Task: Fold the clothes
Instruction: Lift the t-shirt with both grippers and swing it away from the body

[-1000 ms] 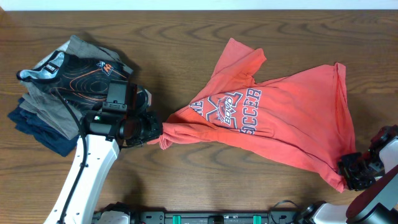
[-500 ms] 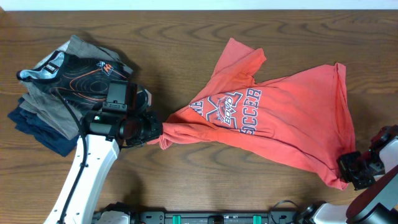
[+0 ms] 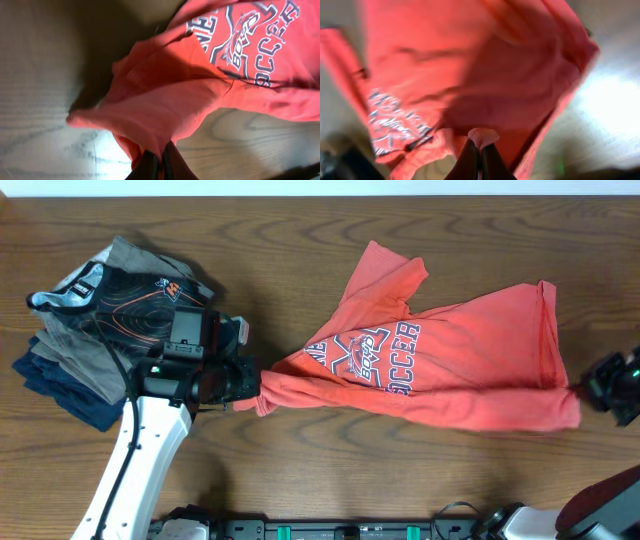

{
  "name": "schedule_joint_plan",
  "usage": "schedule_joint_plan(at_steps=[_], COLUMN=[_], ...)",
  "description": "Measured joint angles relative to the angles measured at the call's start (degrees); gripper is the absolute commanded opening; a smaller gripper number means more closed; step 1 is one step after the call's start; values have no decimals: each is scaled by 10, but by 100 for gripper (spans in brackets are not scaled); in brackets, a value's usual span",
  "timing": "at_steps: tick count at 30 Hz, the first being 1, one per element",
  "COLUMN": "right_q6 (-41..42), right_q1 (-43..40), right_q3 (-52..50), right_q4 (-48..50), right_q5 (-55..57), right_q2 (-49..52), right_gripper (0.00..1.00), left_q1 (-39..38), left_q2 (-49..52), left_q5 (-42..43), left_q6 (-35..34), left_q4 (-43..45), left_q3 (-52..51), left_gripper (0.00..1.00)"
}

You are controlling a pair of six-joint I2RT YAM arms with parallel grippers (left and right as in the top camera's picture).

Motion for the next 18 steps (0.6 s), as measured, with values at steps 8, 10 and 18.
schedule_joint_plan(at_steps=[8, 10, 18], right_q6=[-67, -73, -79], right_q1=[0, 0, 0], right_q3=[148, 187, 307], right_q4=[-19, -19, -13], right_q5=[-66, -73, -85], right_q2=[-73, -104, -188], right_gripper=[1, 1, 1], left_q1=[17, 27, 59], left_q2=[-34, -51, -124], left_q5=[-5, -5, -5], left_q6=[13, 15, 15], left_q4=[12, 12, 12], left_q3=[126, 171, 284], left_gripper=[6, 6, 6])
